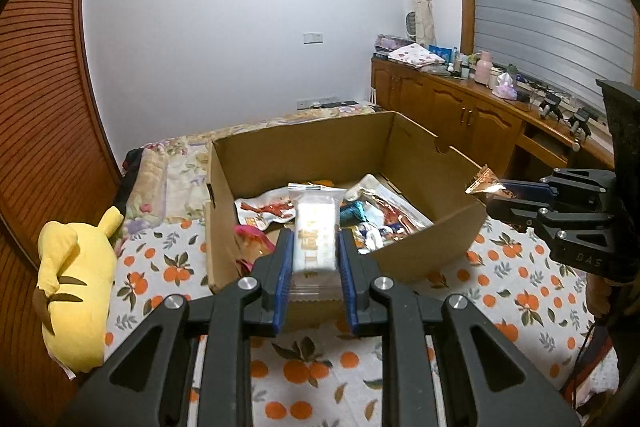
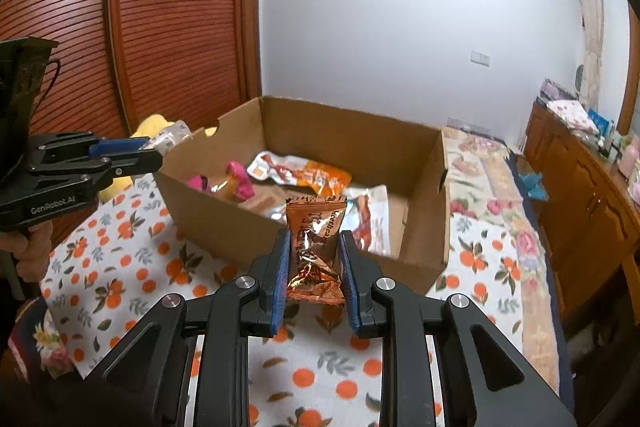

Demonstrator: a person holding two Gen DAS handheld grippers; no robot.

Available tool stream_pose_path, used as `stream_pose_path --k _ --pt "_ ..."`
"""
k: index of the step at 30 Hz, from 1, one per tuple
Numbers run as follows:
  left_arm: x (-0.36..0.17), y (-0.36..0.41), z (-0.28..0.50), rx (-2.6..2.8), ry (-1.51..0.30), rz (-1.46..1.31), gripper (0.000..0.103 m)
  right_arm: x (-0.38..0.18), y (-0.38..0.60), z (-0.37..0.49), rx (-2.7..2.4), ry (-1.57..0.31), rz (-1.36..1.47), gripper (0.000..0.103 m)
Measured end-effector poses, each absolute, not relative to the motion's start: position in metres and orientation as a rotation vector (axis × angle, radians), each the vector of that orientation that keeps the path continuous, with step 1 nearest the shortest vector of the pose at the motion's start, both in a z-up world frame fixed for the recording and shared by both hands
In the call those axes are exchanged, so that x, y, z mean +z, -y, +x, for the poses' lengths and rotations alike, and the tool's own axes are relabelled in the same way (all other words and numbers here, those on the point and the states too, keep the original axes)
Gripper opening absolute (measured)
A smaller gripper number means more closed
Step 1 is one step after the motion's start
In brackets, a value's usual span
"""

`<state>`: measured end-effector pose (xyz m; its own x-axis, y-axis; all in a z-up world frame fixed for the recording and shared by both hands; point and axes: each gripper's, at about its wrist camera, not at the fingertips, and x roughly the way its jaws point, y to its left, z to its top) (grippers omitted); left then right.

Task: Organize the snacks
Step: 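Lift the white bar with the left tool while the right tool carries the candy over the box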

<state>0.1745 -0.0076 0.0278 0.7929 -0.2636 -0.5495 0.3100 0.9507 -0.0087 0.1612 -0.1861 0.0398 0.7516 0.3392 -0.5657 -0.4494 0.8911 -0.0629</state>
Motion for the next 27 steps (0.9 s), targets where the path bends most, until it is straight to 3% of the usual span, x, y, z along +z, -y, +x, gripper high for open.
stream_pose_path --k 27 --pt "-0.002 0.006 0.262 -0.283 -0.637 0.064 0.023 0.014 0.181 0.248 0.481 -0.611 -0.140 0.024"
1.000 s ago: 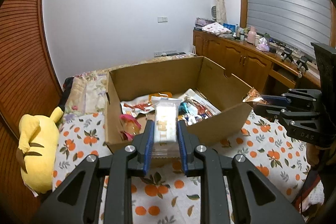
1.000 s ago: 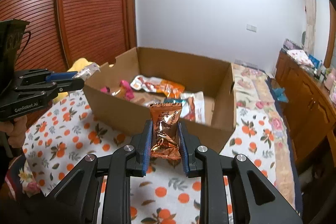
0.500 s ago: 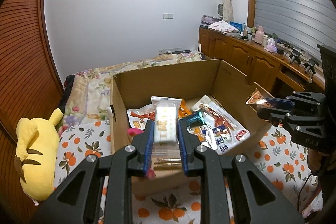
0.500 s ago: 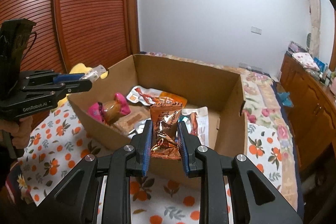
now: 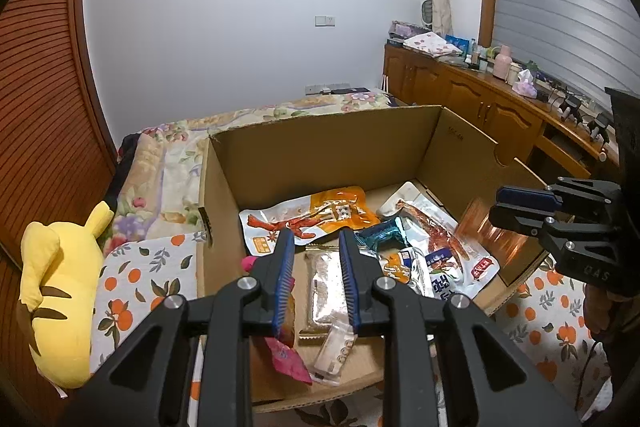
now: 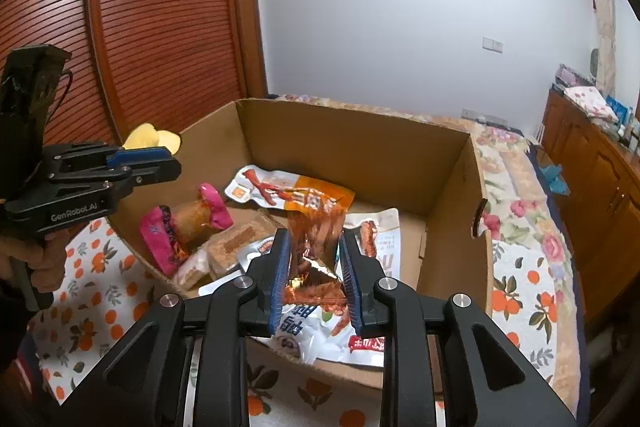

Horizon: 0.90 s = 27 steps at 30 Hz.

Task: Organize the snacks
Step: 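Lift the white bar with the left tool while the right tool carries the candy over the box, then open both tools to drop the white bar and candy into the box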

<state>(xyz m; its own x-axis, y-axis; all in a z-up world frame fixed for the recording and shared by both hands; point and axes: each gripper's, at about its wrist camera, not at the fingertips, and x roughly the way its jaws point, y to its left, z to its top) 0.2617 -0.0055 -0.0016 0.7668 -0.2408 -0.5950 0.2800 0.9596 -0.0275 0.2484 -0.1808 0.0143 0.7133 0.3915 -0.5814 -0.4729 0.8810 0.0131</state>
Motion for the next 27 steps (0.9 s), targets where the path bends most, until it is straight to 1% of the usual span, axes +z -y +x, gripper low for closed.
stream_pose_path --k 2,14,19,21,23,27 --pt "-0.002 0.006 0.262 -0.283 -0.638 0.064 0.023 0.013 0.182 0.251 0.481 -0.614 -0.129 0.028" --pt "0.004 0.012 0.236 -0.266 -0.612 0.091 0.024 0.022 0.192 0.235 0.455 -0.582 -0.082 0.033" --pt "0.013 0.014 0.216 -0.259 -0.594 0.095 0.027 0.032 0.197 0.217 0.436 -0.554 -0.073 0.036" --pt "0.016 0.013 0.207 -0.254 -0.586 0.096 0.031 0.034 0.199 0.210 0.427 -0.546 -0.070 0.037" --pt "0.018 0.012 0.200 -0.248 -0.582 0.092 0.034 0.034 0.200 0.204 0.420 -0.543 -0.069 0.042" --pt "0.021 0.012 0.183 -0.229 -0.568 0.095 0.044 0.036 0.204 0.189 0.393 -0.531 -0.064 0.045"
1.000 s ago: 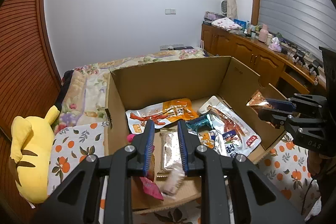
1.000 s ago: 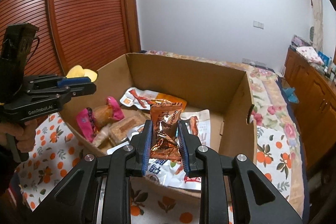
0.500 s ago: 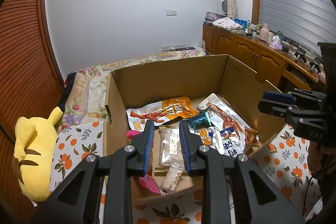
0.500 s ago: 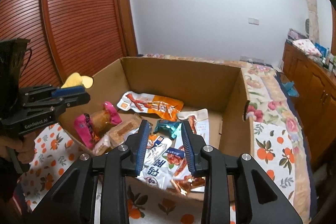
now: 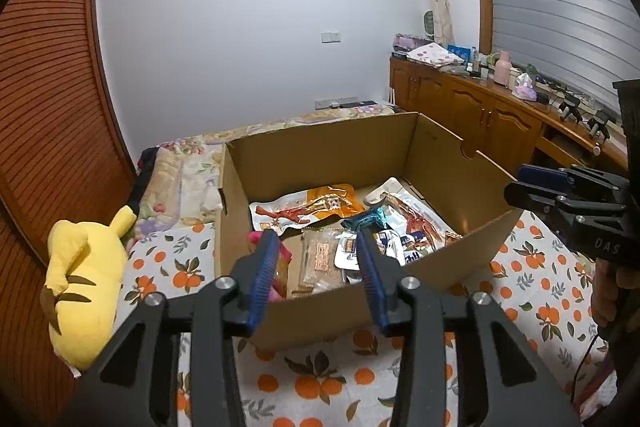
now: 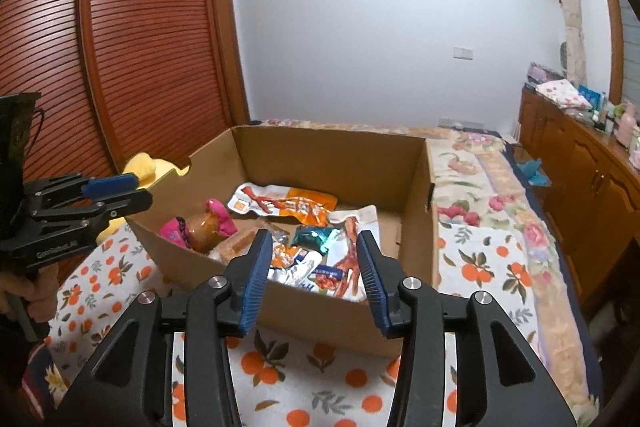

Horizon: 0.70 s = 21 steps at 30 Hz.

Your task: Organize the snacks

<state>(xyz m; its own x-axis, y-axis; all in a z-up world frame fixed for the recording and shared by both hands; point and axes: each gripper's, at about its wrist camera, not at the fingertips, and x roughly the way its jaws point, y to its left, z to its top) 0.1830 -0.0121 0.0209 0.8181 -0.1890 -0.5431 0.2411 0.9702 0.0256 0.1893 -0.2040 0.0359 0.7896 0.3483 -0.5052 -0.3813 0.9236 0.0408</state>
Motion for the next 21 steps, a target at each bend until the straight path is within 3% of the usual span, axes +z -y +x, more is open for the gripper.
stream_pose_path --k 11,14,21 --pt "0.026 0.011 0.142 -0.212 -0.544 0.086 0.053 0.043 0.208 0.150 0.329 -0.483 -0.062 0.066" --pt "0.026 0.012 0.133 -0.212 -0.528 0.082 0.072 0.044 0.208 0.144 0.321 -0.477 -0.065 0.070" --pt "0.025 0.014 0.124 -0.174 -0.502 0.084 0.085 0.045 0.204 0.134 0.274 -0.452 -0.085 0.082"
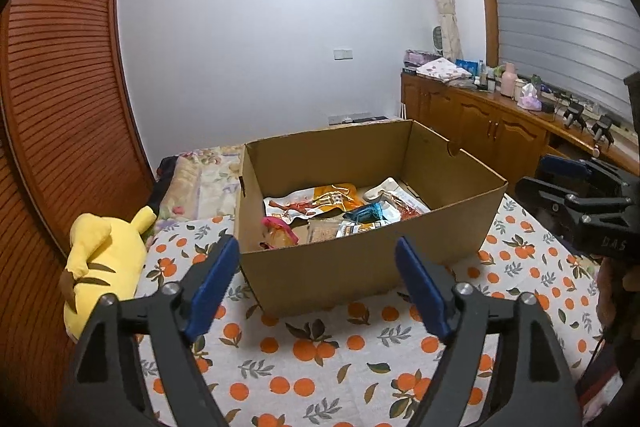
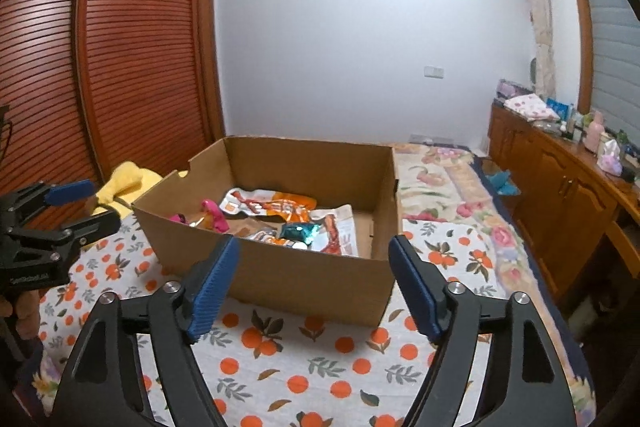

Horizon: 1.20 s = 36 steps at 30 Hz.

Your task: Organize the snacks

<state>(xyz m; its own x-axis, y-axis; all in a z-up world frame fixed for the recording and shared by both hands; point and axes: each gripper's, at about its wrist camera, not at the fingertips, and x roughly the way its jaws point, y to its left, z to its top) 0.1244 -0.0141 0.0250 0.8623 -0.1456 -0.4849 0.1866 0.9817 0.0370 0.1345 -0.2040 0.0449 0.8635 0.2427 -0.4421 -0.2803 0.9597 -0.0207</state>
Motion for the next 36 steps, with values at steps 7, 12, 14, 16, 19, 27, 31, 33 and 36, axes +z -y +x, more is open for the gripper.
stream_pose_path --k 7,12,14,16,19,27,31,33,36 --pt "0.024 0.016 0.120 -0.148 -0.486 0.077 0.095 0.040 0.206 0.132 0.243 -0.445 -0.074 0.092" --pt "0.027 0.015 0.113 -0.142 -0.469 0.043 0.097 0.040 0.205 0.129 0.234 -0.441 -0.079 0.094" --pt "0.027 0.017 0.111 -0.144 -0.472 0.048 0.097 0.041 0.204 0.127 0.236 -0.437 -0.076 0.094" --pt "0.027 0.019 0.108 -0.148 -0.481 0.056 0.097 0.042 0.202 0.124 0.241 -0.432 -0.076 0.094" --pt "0.028 0.021 0.101 -0.138 -0.466 0.058 0.097 0.043 0.200 0.119 0.231 -0.423 -0.075 0.095" --pt "0.037 0.015 0.082 -0.127 -0.463 0.016 0.098 0.047 0.196 0.102 0.190 -0.401 -0.078 0.096" --pt "0.040 0.013 0.073 -0.107 -0.458 0.017 0.098 0.050 0.197 0.090 0.171 -0.392 -0.072 0.096" --pt "0.042 0.012 0.068 -0.101 -0.454 0.024 0.098 0.053 0.198 0.084 0.169 -0.389 -0.070 0.096" --pt "0.045 0.011 0.061 -0.088 -0.447 0.029 0.098 0.056 0.200 0.077 0.166 -0.380 -0.061 0.096"
